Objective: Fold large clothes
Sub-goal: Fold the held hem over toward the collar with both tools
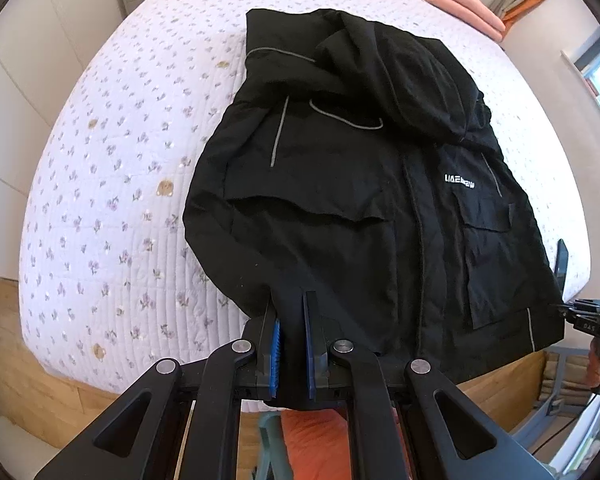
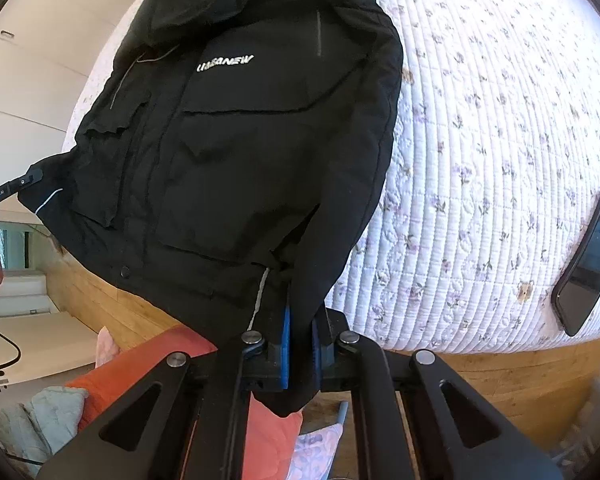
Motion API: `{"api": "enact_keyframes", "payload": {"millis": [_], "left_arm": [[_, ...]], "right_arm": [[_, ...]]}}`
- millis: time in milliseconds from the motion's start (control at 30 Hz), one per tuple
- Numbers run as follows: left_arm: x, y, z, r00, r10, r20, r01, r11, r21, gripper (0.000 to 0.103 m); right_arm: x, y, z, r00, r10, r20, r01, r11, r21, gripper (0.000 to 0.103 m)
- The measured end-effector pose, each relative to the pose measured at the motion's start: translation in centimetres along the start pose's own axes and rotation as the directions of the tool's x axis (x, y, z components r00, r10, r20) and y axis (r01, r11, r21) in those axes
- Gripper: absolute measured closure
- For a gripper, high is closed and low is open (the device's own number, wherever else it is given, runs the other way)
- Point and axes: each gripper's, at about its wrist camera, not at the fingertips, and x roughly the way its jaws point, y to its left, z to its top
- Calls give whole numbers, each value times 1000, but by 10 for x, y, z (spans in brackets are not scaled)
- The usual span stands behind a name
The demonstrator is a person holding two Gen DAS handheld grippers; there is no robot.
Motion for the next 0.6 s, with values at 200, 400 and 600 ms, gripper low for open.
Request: {"api": "enact_keyframes", "payload": {"millis": [200,400,600], "left_arm": [[-12,2,11,1000,-1,21,1,1000,-9,93],[-43,13,42,995,-8,98,13,998,-54,93],[-73,24,83,980,-12,196,31,995,-94,93]], "right_arm": [[-24,0,9,999,18,36,-19,1000,6,92],[-68,6,32,993,35,111,-36,999,11,92],[-113,1,68,980,49,195,-55,998,27,92]]}}
